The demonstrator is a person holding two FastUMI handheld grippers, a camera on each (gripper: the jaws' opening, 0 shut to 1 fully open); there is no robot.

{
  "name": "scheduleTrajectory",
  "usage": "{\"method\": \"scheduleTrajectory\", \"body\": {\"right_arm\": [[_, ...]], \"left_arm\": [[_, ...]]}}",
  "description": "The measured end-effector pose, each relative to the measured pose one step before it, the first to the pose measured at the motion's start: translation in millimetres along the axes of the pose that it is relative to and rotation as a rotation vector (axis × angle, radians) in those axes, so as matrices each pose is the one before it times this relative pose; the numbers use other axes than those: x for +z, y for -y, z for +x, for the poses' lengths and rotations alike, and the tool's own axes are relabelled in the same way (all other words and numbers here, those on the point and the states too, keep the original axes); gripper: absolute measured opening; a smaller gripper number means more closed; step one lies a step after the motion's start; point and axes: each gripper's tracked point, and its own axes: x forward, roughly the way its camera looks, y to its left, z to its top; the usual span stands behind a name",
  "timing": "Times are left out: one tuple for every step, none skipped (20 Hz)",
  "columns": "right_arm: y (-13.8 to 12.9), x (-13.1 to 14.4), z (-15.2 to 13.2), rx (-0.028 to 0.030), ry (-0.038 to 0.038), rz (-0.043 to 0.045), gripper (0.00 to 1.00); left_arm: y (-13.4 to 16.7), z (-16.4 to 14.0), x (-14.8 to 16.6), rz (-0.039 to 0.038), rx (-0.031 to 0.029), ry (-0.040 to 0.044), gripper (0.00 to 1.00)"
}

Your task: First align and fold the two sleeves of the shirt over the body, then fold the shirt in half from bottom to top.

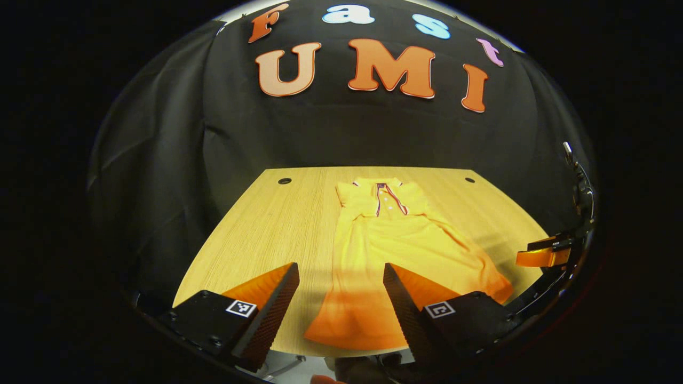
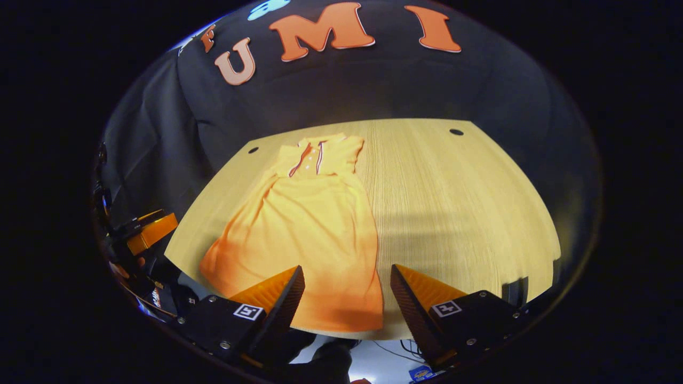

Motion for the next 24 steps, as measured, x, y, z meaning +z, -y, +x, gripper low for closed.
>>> {"method": "scheduleTrajectory", "body": {"right_arm": [[2.95,-9.92,4.92,-0.00534,-0.02023,-0.01456,0.98],[3.85,-8.3,4.13,-0.01705,-0.02291,-0.01561,0.99],[2.88,-9.04,2.44,-0.00693,-0.02304,-0.01041,0.99],[2.39,-6.65,3.85,-0.01057,-0.02588,-0.00213,0.99],[-2.49,-7.4,3.2,0.00275,-0.02314,0.00246,0.99],[-1.07,-5.12,3.69,0.0028,-0.01968,0.00537,0.99],[0.49,-6.58,3.52,0.00457,-0.01526,0.00259,0.99],[1.38,-3.15,3.42,-0.00433,-0.01494,0.00212,0.99],[1.39,-3.9,2.75,-0.00335,-0.01122,0.00269,0.99],[0.96,-3.4,2.25,-0.00565,-0.01478,0.00493,0.99],[1.98,-4.69,1.47,-0.01287,-0.02236,0.00871,0.98],[-1.33,-1.2,2.43,-0.002,-0.00758,0.00821,0.99],[-1.59,-2.85,2.09,-0.00602,-0.01132,-0.00142,0.99],[-0.91,-0.74,2.0,-0.00044,-0.00746,-0.0086,0.98],[-0.72,-1.64,1.53,-0.00576,-0.00873,-0.01106,0.98],[0.29,-0.41,1.21,-0.00256,-0.00658,-0.00823,0.99],[-1.52,-1.57,1.42,-0.00067,-0.00705,-0.00009,0.99],[-1.12,-1.38,1.0,0.00462,-0.00774,0.00434,0.99],[-1.38,-1.53,1.0,0.00299,-0.00355,0.00492,0.99],[1.98,-1.25,2.3,-0.00717,-0.00439,-0.00528,0.99],[-0.08,2.25,-0.95,-0.00636,0.00573,-0.0017,0.99],[0.14,0.19,0.98,-0.01371,0.00616,-0.00182,0.98],[-0.09,-2.0,1.48,-0.01933,-0.00438,-0.00997,0.98],[-2.04,-2.49,-0.83,-0.01009,-0.00615,-0.01762,0.98]], "left_arm": [[0.17,0.29,-9.3,0.00188,-0.00393,-0.03562,0.98],[0.21,3.92,-9.58,-0.00052,-0.0071,-0.03246,0.98],[-0.69,8.26,-8.39,-0.0008,-0.00545,-0.02695,0.98],[-1.13,4.38,-9.17,-0.00077,-0.00021,-0.02989,0.98],[-1.24,5.83,-6.92,-0.0038,0.00112,-0.02531,0.98],[-1.56,4.35,-6.75,-0.00664,0.00032,-0.02089,0.98],[-0.77,2.62,-8.23,-0.00813,-0.00637,-0.01954,0.98],[-1.91,3.98,-10.31,-0.00701,-0.00575,-0.02647,0.99],[-1.33,4.85,-8.84,-0.0011,-0.00474,-0.02846,0.99],[-1.93,4.97,-8.61,0.005,-0.00246,-0.02145,0.98],[0.14,3.42,-6.59,0.00206,-0.00246,-0.02795,0.99],[0.31,3.34,-7.13,-0.01059,-0.01058,-0.02657,0.98],[-1.58,1.54,-4.3,-0.01151,-0.00134,-0.02237,0.98],[-2.57,0.79,-2.67,-0.00748,0.00112,-0.01287,0.99],[-0.49,3.38,-4.4,-0.00859,-0.00056,-0.02498,0.99],[-1.53,1.53,-3.48,-0.00046,0.00432,-0.02063,0.99],[-0.97,3.47,-2.94,-0.00138,0.00746,-0.02682,0.99],[-1.18,4.09,-2.33,-0.00152,0.00321,-0.01949,0.99],[-2.33,6.96,-0.29,-0.00614,0.00451,-0.01268,0.99],[1.35,4.33,-3.1,-0.01142,-0.01223,-0.0193,0.99],[-2.26,-2.91,-3.02,0.00053,0.00474,-0.00819,0.99],[-0.34,0.88,-0.66,0.02066,0.00437,0.00237,0.99],[0.44,-1.19,-4.06,0.03809,0.01623,-0.01564,0.99],[5.19,-1.79,-0.38,0.02313,-0.00428,0.01013,0.99]]}}
